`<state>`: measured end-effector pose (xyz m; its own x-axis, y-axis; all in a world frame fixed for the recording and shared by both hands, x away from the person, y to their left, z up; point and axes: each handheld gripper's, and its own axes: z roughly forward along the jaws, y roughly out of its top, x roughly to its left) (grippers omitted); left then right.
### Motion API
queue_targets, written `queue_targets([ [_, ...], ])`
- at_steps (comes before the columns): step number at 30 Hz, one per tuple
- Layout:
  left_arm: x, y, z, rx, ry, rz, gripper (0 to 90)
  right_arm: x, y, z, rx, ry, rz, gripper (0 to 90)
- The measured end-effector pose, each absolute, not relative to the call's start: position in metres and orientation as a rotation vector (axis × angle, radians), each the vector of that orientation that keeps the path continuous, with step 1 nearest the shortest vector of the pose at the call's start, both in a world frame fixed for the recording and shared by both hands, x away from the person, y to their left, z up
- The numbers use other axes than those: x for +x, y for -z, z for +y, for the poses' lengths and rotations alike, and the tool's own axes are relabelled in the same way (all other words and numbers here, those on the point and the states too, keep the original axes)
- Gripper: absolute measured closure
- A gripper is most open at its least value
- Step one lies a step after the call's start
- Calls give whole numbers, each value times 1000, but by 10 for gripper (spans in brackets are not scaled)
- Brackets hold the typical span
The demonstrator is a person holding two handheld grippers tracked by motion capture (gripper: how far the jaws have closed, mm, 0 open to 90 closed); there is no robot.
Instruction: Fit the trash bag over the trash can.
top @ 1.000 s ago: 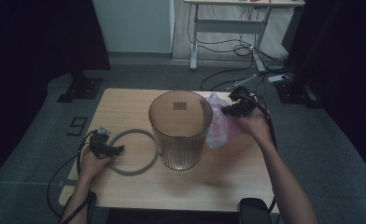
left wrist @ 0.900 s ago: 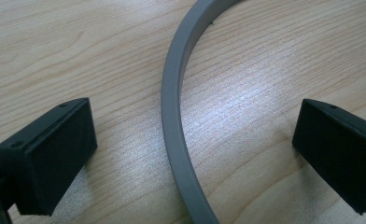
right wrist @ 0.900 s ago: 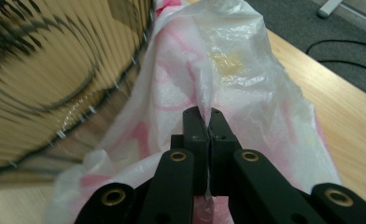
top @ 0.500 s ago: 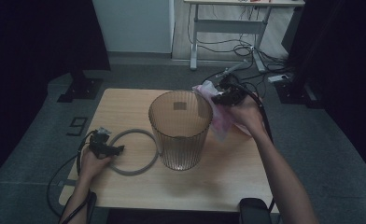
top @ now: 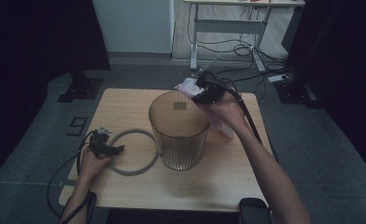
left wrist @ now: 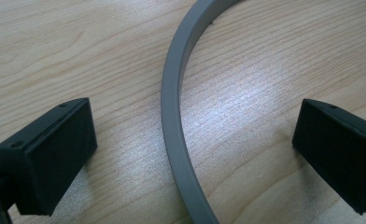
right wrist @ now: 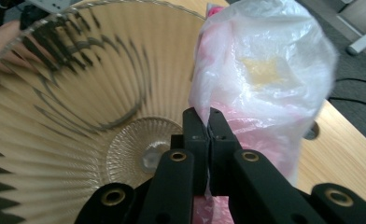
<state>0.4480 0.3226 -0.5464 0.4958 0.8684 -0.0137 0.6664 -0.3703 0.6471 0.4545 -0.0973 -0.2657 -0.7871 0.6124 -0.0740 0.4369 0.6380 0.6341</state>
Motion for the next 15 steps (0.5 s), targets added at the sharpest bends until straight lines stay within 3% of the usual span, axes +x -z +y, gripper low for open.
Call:
queue_targets([
  [15, 448, 546, 322, 2152, -442, 1252, 0, 456, 280, -35, 746, -851, 2721, 872],
])
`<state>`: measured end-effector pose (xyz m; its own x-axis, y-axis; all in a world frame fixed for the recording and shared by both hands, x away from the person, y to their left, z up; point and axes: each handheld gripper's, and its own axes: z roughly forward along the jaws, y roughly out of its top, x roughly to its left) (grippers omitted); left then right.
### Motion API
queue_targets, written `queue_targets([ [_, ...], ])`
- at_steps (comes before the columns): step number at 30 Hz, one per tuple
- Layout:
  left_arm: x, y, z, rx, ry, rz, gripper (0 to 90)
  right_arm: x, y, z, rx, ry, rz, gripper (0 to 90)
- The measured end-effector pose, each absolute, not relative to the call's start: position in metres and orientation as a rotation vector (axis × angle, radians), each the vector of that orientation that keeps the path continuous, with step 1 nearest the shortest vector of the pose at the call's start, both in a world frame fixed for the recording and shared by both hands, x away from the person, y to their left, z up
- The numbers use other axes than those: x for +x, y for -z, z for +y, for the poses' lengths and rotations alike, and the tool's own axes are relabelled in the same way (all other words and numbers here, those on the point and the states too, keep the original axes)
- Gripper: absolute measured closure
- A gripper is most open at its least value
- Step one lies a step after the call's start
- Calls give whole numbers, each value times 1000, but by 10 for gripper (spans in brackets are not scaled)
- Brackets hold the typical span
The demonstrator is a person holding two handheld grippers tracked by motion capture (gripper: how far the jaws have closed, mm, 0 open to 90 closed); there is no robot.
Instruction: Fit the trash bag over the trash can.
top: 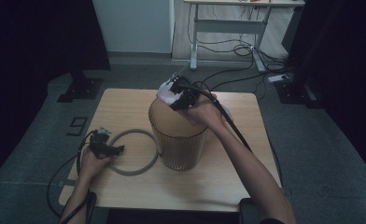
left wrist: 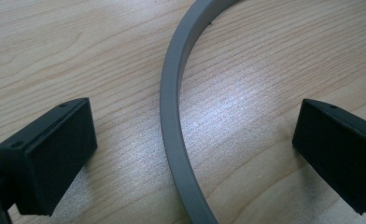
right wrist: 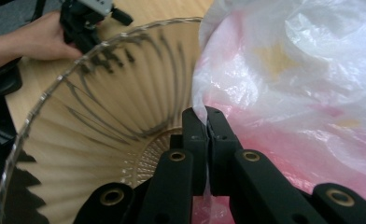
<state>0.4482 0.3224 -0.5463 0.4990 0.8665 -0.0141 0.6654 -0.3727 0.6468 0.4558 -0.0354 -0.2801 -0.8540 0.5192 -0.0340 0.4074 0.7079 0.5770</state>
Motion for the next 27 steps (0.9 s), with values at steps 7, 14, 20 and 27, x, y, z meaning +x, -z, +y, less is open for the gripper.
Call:
queue_targets([
  [7, 448, 546, 322, 2153, -442, 1251, 0, 460, 303, -7, 712, -839, 2810, 875],
  [14, 448, 546, 322, 2155, -440, 1246, 0, 470, 327, 12, 724, -813, 2858, 875],
  [20, 448, 546, 322, 2155, -438, 1245, 0, 480, 351, 20, 745, -671, 2938, 867],
  [27, 449, 546, 322, 2156, -437, 1243, 0, 480, 338, 6, 778, -746, 2934, 506],
])
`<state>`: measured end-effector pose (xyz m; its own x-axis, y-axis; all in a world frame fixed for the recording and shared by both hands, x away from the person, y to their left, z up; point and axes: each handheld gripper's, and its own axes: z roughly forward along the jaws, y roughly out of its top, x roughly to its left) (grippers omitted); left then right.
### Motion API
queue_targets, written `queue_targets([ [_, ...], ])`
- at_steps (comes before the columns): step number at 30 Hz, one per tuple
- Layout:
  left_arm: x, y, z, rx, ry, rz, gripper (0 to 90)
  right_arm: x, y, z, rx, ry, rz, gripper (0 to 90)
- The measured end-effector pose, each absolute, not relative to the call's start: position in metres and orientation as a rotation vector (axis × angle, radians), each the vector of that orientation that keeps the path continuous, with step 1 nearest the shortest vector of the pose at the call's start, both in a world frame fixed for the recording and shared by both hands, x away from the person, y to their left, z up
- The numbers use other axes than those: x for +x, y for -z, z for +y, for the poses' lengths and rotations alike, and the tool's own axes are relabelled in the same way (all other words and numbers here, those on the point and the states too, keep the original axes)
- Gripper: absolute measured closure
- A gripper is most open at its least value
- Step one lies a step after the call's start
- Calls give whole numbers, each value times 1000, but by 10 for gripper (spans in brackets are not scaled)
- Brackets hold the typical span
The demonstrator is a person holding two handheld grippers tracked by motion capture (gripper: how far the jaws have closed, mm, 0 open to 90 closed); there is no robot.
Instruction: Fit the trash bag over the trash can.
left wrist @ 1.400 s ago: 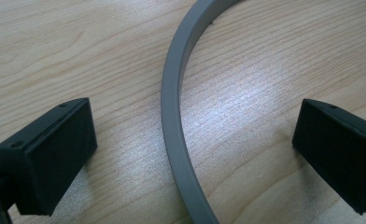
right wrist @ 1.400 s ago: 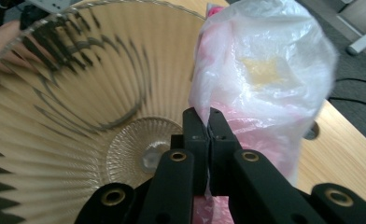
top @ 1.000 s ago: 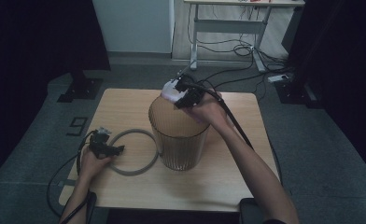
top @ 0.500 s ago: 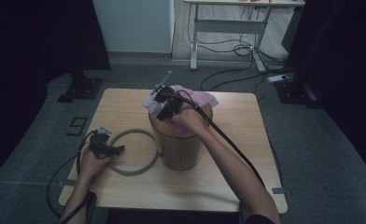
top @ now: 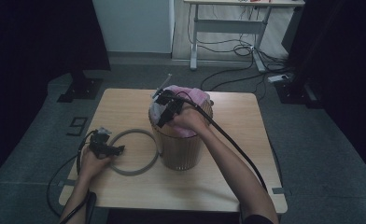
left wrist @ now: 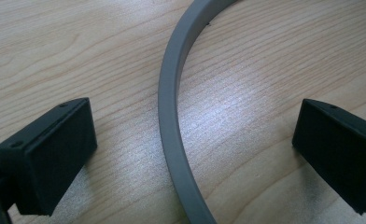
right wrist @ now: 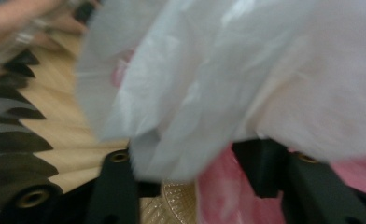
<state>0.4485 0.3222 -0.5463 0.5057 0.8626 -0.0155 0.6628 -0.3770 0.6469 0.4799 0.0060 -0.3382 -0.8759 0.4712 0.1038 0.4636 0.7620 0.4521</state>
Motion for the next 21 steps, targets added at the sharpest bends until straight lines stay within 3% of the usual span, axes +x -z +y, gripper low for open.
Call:
queue_targets([
  [9, 449, 546, 322, 2156, -438, 1244, 0, 476, 307, -24, 738, -762, 2822, 432],
  [21, 449, 546, 322, 2156, -438, 1244, 0, 502, 275, -79, 870, -778, 2541, 369],
])
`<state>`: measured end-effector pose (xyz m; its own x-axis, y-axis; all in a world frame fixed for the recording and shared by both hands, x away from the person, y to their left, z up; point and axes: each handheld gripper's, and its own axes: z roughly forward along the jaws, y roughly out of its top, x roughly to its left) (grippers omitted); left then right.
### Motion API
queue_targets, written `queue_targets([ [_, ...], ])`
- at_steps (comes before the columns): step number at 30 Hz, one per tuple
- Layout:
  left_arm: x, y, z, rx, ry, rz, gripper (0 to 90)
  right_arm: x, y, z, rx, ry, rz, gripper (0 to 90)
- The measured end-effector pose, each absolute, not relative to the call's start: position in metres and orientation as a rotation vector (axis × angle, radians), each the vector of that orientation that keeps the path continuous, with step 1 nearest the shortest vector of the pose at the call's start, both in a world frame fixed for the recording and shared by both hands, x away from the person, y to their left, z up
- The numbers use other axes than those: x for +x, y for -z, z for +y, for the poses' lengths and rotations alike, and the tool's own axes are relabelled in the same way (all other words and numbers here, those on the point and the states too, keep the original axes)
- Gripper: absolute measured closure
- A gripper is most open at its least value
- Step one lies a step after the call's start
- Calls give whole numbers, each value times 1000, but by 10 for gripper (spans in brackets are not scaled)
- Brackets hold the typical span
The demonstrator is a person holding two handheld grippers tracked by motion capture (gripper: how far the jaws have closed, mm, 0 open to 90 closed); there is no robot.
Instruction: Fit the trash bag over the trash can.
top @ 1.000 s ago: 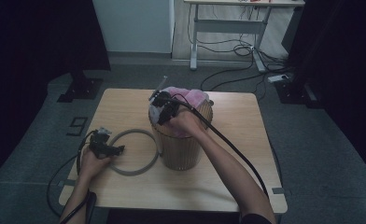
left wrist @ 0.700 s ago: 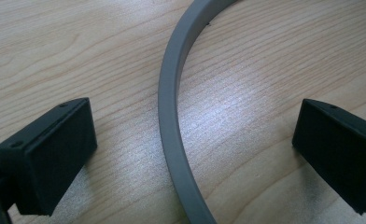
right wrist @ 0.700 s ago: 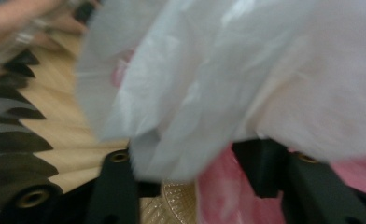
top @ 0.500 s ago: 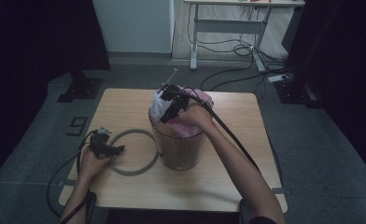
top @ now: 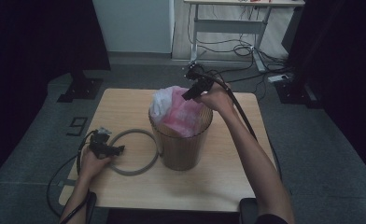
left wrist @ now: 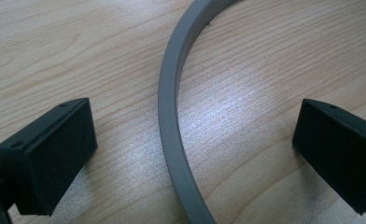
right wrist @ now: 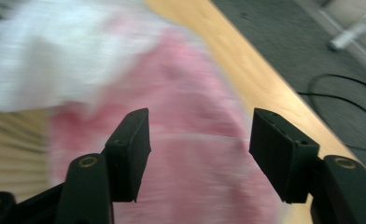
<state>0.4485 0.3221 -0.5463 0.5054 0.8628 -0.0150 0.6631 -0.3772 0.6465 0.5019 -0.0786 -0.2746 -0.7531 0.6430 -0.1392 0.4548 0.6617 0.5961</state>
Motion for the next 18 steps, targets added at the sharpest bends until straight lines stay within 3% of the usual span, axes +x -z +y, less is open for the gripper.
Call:
queue_targets([
  [4, 449, 546, 322, 2156, -438, 1244, 0, 515, 284, -84, 908, -720, 2515, 393],
  [11, 449, 546, 322, 2156, -437, 1243, 0, 520, 300, -84, 881, -712, 2557, 746],
  [16, 449, 546, 322, 2157, -437, 1243, 0, 506, 280, -89, 884, -726, 2482, 855],
  [18, 449, 546, 322, 2156, -437, 1243, 0, 498, 270, -93, 891, -735, 2476, 858],
])
